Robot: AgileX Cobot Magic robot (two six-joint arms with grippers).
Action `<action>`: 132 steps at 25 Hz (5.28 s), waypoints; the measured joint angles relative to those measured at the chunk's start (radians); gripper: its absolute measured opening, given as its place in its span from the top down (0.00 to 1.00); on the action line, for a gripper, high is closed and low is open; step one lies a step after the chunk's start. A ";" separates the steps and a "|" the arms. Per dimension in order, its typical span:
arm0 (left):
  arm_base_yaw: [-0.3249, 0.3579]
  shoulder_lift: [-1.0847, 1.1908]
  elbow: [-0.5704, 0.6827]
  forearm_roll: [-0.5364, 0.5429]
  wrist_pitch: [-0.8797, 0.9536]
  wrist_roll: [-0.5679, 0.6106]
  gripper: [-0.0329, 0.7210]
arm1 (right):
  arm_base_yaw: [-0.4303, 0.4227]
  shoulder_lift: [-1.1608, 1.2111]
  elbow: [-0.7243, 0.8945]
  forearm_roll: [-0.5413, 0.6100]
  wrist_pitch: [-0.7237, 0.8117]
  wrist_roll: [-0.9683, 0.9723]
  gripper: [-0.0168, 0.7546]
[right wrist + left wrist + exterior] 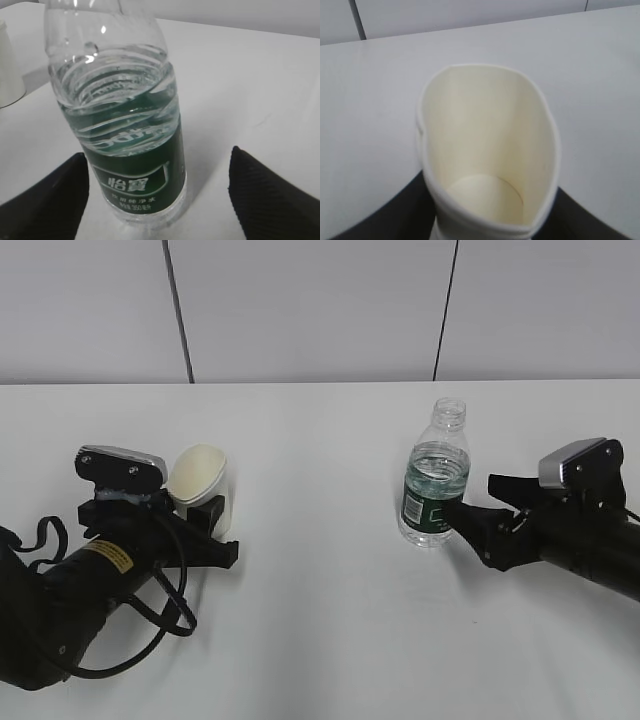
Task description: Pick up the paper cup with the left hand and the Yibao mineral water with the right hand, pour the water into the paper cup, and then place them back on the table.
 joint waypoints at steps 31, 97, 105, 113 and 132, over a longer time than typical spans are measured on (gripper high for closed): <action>0.000 0.000 0.000 0.000 0.000 0.000 0.51 | 0.105 0.082 -0.124 0.025 0.000 0.019 0.14; 0.000 -0.106 0.000 0.474 0.004 -0.208 0.51 | 0.115 -0.115 -0.124 -0.120 0.196 0.044 0.33; 0.000 -0.131 0.000 0.525 0.020 -0.234 0.51 | 0.115 -0.198 -0.122 -0.144 0.271 0.065 0.33; 0.000 -0.131 0.000 0.589 0.020 -0.286 0.51 | 0.115 -0.269 -0.131 -0.150 0.324 0.073 0.33; 0.000 -0.132 -0.128 0.793 0.257 -0.394 0.51 | 0.115 -0.286 -0.189 -0.197 0.433 0.075 0.33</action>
